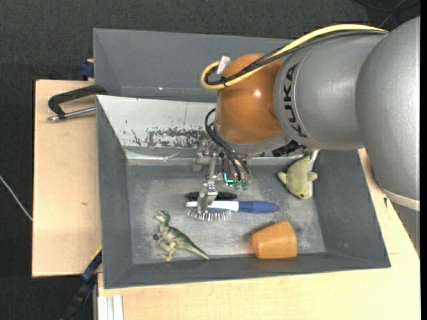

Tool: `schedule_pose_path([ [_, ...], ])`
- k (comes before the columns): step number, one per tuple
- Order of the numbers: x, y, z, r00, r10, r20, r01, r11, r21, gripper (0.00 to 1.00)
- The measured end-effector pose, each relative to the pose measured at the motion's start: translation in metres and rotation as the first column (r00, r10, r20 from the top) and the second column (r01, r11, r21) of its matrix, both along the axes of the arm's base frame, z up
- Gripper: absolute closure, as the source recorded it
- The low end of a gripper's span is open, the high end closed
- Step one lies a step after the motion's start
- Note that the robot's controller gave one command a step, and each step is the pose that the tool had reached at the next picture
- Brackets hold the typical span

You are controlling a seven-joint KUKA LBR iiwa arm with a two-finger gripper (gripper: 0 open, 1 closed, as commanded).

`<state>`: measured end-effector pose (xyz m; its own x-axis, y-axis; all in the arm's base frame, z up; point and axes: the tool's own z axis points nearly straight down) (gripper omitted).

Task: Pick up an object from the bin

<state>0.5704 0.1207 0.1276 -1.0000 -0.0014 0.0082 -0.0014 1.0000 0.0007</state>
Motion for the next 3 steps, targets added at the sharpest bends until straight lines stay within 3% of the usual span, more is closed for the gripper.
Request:
schedule_pose_path([
  [1, -0.001, -0.029, -0.056, 0.997, 0.082, 0.013, -0.083, 0.997, 0.002, 0.00],
  [2, -0.022, -0.085, -0.054, 0.935, 0.354, 0.017, -0.354, 0.935, -0.001, 0.00],
  [3, -0.021, -0.084, -0.054, 0.935, 0.353, 0.020, -0.353, 0.935, -0.001, 1.00],
])
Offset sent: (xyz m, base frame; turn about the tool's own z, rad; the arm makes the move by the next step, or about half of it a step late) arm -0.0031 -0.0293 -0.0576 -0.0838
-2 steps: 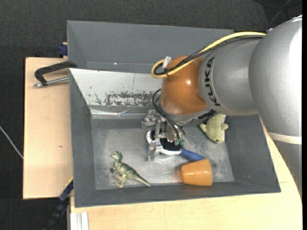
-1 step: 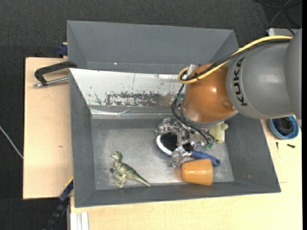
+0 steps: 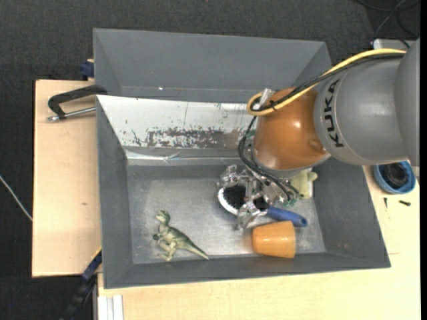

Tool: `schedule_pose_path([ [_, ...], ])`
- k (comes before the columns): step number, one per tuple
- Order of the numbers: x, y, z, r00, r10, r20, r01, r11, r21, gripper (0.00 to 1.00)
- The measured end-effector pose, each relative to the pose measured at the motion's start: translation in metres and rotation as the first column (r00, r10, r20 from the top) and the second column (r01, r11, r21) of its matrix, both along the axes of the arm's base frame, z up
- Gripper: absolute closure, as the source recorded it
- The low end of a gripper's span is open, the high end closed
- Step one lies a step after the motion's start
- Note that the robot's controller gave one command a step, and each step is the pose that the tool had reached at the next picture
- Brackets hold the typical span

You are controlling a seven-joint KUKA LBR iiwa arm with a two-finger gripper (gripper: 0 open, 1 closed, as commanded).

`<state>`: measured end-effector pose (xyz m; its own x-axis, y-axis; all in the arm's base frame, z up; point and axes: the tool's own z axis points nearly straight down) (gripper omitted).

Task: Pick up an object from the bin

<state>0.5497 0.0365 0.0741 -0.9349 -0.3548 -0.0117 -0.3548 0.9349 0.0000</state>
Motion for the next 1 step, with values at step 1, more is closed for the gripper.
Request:
schedule_pose_path([
  [1, 0.0163, -0.0141, 0.2830, 0.933, 0.359, 0.004, -0.359, 0.933, -0.008, 1.00],
])
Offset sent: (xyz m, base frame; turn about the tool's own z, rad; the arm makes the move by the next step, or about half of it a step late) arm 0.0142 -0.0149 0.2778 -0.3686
